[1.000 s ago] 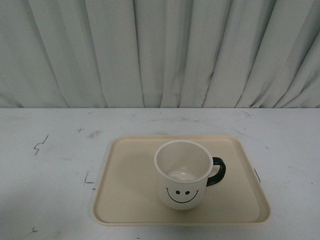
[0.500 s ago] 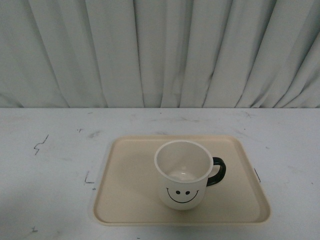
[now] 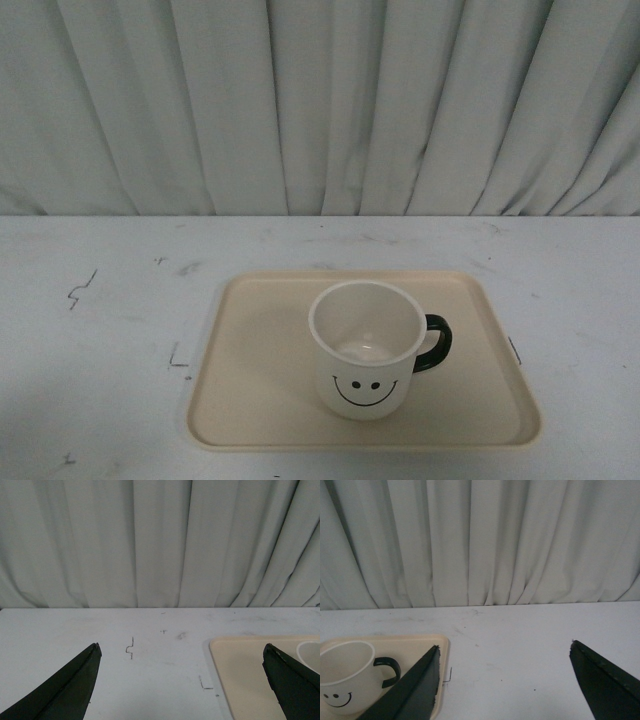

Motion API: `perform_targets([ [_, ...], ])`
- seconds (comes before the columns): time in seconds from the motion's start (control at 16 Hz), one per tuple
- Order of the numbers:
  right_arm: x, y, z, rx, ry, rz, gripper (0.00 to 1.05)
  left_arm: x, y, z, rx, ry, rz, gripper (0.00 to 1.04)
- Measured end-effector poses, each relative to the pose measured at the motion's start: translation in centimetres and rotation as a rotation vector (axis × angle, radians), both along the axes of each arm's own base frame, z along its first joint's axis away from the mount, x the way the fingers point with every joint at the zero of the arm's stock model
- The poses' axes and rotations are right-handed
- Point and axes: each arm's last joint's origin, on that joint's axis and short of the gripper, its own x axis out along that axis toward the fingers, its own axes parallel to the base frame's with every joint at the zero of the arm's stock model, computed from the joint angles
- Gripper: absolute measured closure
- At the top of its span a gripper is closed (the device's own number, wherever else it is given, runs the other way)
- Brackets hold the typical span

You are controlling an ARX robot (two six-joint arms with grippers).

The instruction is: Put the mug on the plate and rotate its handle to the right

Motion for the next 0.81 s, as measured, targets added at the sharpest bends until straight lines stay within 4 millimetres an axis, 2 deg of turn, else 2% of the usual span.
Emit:
perform_targets([
  [0.06,0.0,0.0,0.0,0.0,0.0,0.0,0.18,0.0,0.0,0.0,0.0,0.0,0.0,0.07],
  [0.25,0.0,0.0,0.0,0.0,0.0,0.0,0.07,0.0,0.0,0.0,0.0,0.0,0.0,0.07],
  [0.38,0.0,0.0,0.0,0.002,0.0,0.0,0.04,0.0,0.0,0.0,0.0,0.0,0.0,0.07],
  [0.56,0.0,0.0,0.0,0.002,0.0,0.0,0.08,0.0,0.0,0.0,0.0,0.0,0.0,0.07],
  [0.81,0.0,0.0,0.0,0.003,0.0,0.0,0.06,0.0,0.0,0.0,0.0,0.0,0.0,0.07],
])
